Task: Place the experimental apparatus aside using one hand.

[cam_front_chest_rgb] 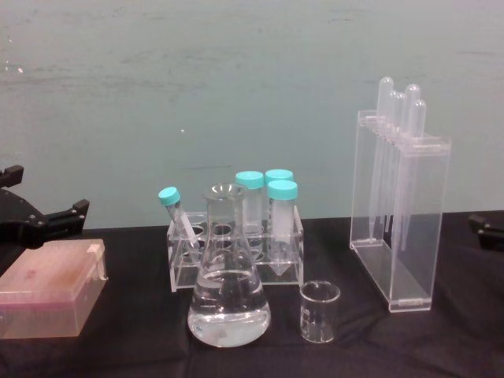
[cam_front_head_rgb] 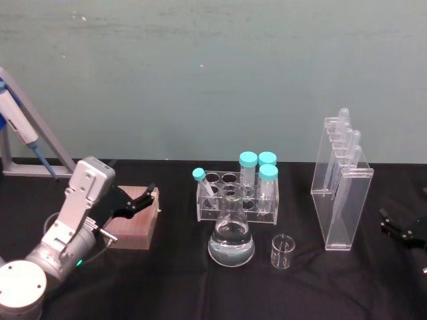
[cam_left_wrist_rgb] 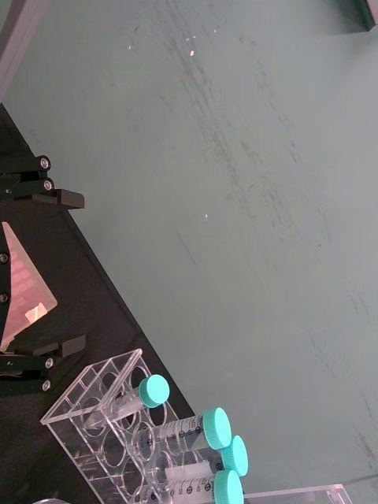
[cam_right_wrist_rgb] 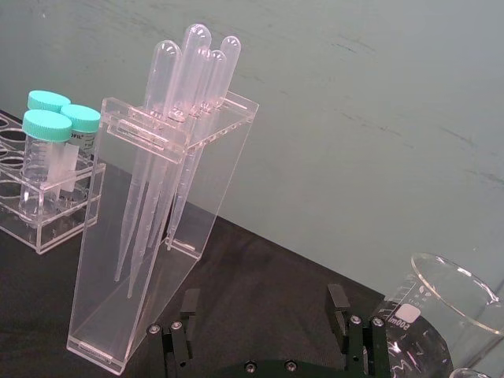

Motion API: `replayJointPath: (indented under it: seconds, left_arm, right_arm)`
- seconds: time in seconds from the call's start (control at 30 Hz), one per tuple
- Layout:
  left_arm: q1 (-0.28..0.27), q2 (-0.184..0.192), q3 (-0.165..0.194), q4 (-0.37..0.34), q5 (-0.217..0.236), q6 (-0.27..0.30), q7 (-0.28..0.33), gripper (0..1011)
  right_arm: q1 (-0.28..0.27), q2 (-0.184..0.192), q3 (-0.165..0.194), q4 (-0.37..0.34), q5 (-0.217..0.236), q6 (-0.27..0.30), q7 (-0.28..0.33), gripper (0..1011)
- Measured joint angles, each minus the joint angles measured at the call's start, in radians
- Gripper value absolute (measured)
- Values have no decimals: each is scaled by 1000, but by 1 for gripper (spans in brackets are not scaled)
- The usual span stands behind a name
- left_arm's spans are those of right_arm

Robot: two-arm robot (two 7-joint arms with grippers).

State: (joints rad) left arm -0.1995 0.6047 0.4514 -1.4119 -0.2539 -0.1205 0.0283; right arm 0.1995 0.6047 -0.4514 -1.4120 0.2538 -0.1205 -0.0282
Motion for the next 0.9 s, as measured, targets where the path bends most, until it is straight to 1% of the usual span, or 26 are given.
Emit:
replayJointPath:
  seconds: [0.9]
  left_arm:
    - [0, 0, 0, 0, 0, 0, 0, 1000]
  right_arm:
    - [0, 0, 0, 0, 0, 0, 0, 1000]
